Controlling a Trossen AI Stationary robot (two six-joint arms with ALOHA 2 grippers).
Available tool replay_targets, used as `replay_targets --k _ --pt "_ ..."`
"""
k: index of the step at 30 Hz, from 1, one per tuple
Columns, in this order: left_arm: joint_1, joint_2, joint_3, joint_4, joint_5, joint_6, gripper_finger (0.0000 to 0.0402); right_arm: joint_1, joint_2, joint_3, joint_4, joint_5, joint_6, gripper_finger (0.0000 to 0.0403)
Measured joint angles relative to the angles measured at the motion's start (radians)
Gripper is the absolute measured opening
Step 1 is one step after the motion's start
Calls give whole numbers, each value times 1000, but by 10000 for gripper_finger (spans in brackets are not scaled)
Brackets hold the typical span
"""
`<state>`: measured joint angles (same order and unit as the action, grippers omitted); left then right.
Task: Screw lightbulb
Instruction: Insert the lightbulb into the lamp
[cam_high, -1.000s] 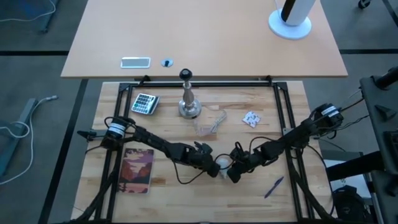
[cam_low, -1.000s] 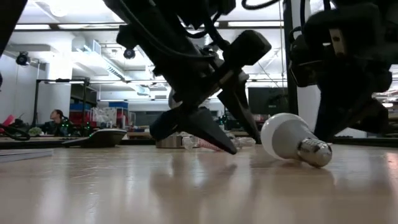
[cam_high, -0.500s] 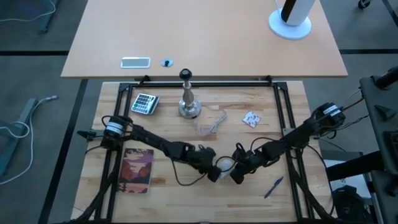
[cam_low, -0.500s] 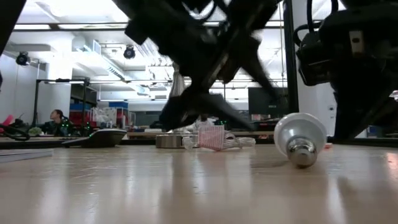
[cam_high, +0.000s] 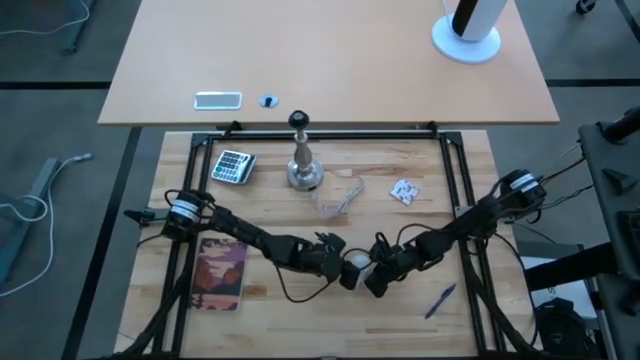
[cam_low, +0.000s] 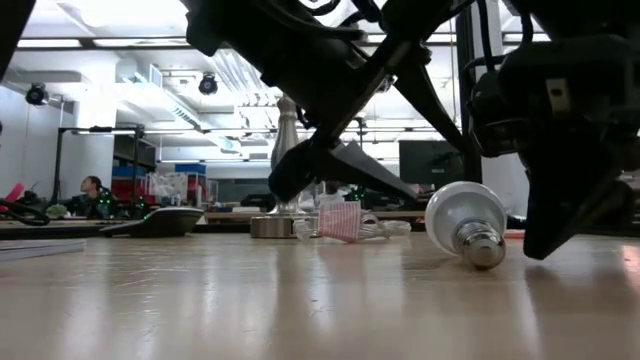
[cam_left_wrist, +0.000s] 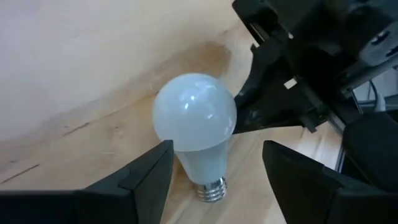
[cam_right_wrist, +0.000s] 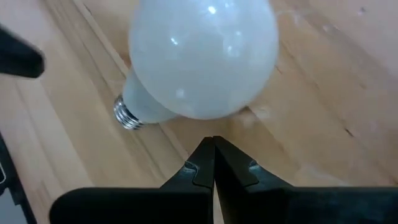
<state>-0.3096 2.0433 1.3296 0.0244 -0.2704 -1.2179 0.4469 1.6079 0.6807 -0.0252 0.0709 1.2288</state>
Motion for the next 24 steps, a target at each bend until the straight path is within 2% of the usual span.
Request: replay_targets --k 9,24 --pt "-5 0 -4 -48 20 14 245 -11 18 -1 105 8 0 0" --pt "-5 0 -25 -48 -7 219 265 -29 45 -1 131 7 -29 0"
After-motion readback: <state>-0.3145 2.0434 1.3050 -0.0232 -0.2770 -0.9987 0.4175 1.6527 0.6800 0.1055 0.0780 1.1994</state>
